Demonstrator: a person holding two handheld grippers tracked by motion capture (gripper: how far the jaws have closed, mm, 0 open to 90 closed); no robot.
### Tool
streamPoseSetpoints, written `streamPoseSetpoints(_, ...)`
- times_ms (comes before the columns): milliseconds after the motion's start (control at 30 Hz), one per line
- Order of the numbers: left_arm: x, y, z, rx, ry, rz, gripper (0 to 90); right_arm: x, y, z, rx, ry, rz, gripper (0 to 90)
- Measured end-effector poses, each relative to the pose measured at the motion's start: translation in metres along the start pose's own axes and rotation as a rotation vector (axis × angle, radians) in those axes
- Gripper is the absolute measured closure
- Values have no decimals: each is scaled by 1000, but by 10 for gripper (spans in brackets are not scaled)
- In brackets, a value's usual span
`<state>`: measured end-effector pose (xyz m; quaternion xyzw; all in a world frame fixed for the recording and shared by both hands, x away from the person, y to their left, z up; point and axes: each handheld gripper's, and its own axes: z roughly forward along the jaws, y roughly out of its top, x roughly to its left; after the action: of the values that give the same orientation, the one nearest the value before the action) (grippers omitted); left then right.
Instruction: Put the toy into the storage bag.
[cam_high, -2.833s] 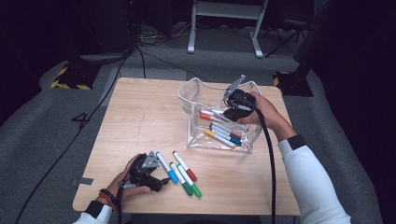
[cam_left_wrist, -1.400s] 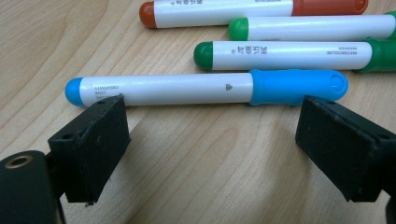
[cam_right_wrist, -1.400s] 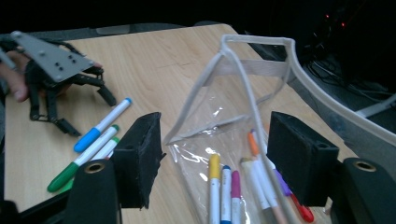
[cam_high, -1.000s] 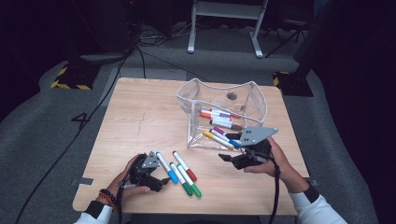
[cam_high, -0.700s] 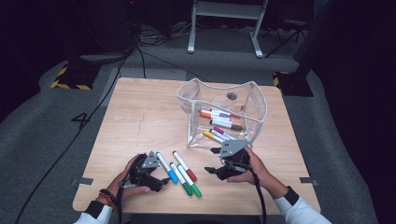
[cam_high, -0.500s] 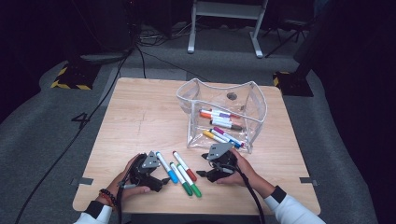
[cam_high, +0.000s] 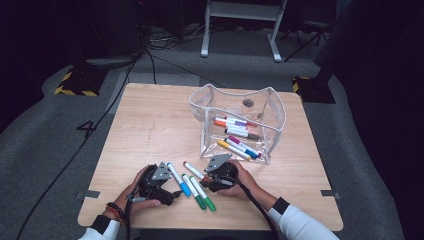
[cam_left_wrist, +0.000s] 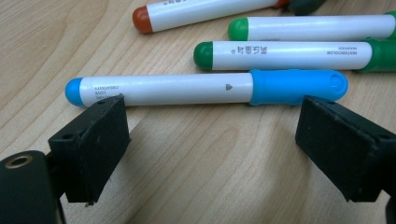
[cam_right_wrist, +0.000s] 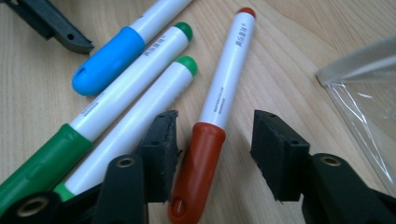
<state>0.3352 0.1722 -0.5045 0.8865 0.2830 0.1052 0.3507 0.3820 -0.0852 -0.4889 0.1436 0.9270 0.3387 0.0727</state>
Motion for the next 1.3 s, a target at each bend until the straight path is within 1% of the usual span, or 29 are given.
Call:
streamPoseSetpoints(33,0,0,0,0,0,0,102,0,0,0,0,0,0,535)
streamPoseSetpoints(67,0,0,0,0,0,0,102,-5,-3,-3,-2,-3,20,646)
streamPoseSetpoints(100,0,0,0,0,0,0,102,-7,-4,-4,-1,-7,26,679)
streamPoseSetpoints(133,0,0,0,0,0,0,102,-7,-4,-4,-1,-7,26,679)
streamPoseSetpoints(200,0,0,0,0,0,0,102,-12,-8,-6,-6,1,43,739)
streamPoseSetpoints(233,0,0,0,0,0,0,102,-14,-10,-7,-12,2,50,741)
streamPoseSetpoints(300,0,0,0,0,0,0,102,-14,-11,-9,-4,0,39,742)
streamPoseSetpoints(433,0,0,0,0,-1,-1,102,-19,-13,-12,-2,9,47,742)
streamPoseSetpoints(467,0,0,0,1,-1,0,102,-21,-12,-18,-12,9,46,743)
streamPoseSetpoints(533,0,0,0,1,-1,-1,102,-22,-12,-20,-18,9,37,743)
streamPoseSetpoints(567,0,0,0,1,-1,-1,102,-22,-10,-24,-23,0,26,743)
streamPoseSetpoints(600,0,0,0,1,-1,-1,102,-23,-7,-36,-46,-5,18,743)
streamPoseSetpoints(633,0,0,0,1,-1,-1,101,-24,-5,-40,-54,-7,7,743)
streamPoseSetpoints(667,0,0,0,1,-1,-1,102,-24,-5,-40,-54,-7,7,743)
streamPoseSetpoints(700,0,0,0,1,-1,-1,102,-24,-4,-47,-67,-9,5,743)
streamPoseSetpoints(733,0,0,0,1,-1,-1,102,-26,0,-66,-106,-22,-2,743)
streamPoseSetpoints(767,0,0,0,1,-1,-1,102,-28,2,-75,-122,-27,-6,743)
streamPoseSetpoints(800,0,0,0,1,-1,-1,102,-28,2,-75,-122,-27,-6,743)
streamPoseSetpoints(833,0,0,0,1,-1,-1,101,-31,6,-95,-144,-42,-21,743)
streamPoseSetpoints(900,0,0,0,1,-2,1,101,-33,9,-113,-159,-61,-30,743)
streamPoseSetpoints(1033,0,0,0,1,-2,1,101,-38,20,-155,-186,-113,-73,743)
streamPoseSetpoints(1067,0,0,0,1,-2,1,101,-40,22,-164,-190,-120,-81,743)
streamPoseSetpoints(1100,0,0,0,1,-2,1,101,-40,22,-164,-190,-120,-81,743)
streamPoseSetpoints(1133,0,0,0,1,-2,1,101,-42,23,-170,-192,-126,-83,743)
streamPoseSetpoints(1167,0,0,0,1,-2,1,101,-49,28,-186,-193,-164,-89,743)
streamPoseSetpoints(1200,0,0,0,1,-2,1,101,-49,28,-186,-193,-164,-89,743)
streamPoseSetpoints(1233,0,0,0,1,-2,1,101,-58,31,-199,-204,-180,-76,743)
streamPoseSetpoints(1267,0,0,0,1,-2,1,101,-58,31,-199,-204,-180,-76,743)
streamPoseSetpoints(1300,0,0,0,1,-2,1,101,-68,34,-209,-216,-204,-59,743)
